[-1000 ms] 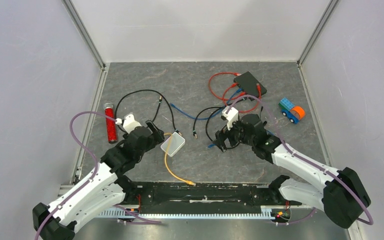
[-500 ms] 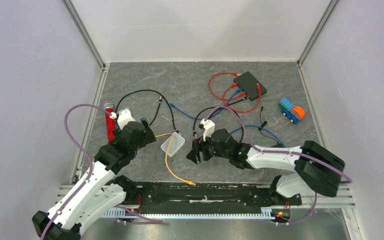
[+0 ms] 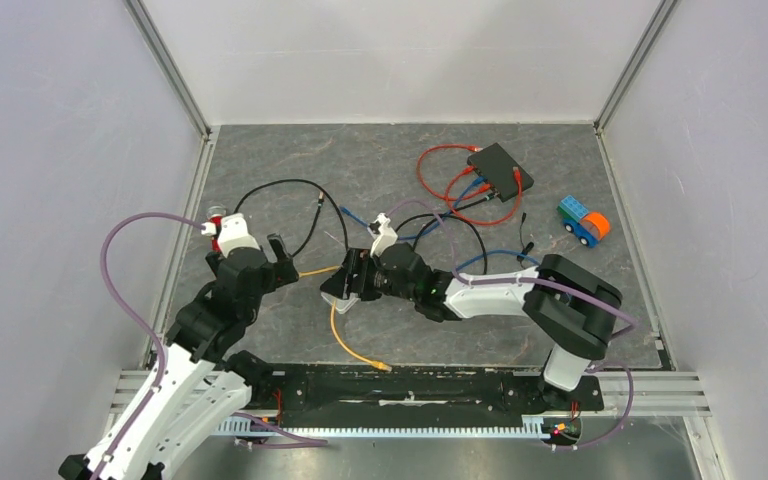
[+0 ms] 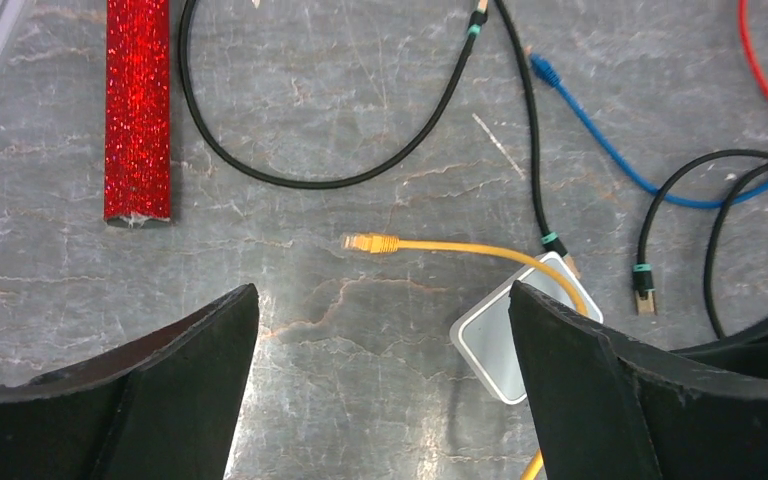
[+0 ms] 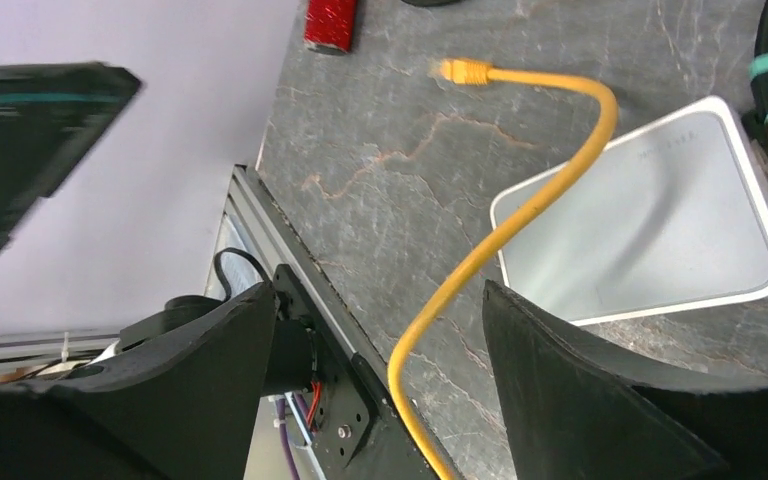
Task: Insert the plug into the switch port
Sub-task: Pick up the connector from the center of the board.
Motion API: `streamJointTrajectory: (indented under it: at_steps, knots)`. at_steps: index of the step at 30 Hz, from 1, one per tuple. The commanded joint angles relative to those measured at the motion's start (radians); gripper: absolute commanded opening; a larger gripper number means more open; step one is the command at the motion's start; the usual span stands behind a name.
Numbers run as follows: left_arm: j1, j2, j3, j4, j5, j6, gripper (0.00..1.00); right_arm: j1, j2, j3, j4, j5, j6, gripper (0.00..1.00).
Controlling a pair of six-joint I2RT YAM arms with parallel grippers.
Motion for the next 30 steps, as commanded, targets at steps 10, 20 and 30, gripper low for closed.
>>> streamJointTrajectory:
  at_steps: [10,20,30]
  knots:
    - [0.005,-0.032,-0.004,0.076,0.15,0.099,0.93,-0.008,0.115,0.138,0.004,0.024,-0.066,0.19]
    - [0.004,0.035,0.083,0.1,0.476,-0.011,0.82,-0.173,-0.03,0.351,-0.283,-0.336,-0.784,0.0]
    - [0.006,0.098,0.278,0.117,0.61,-0.15,0.81,-0.202,-0.469,0.046,-0.377,-0.202,-1.663,0.0]
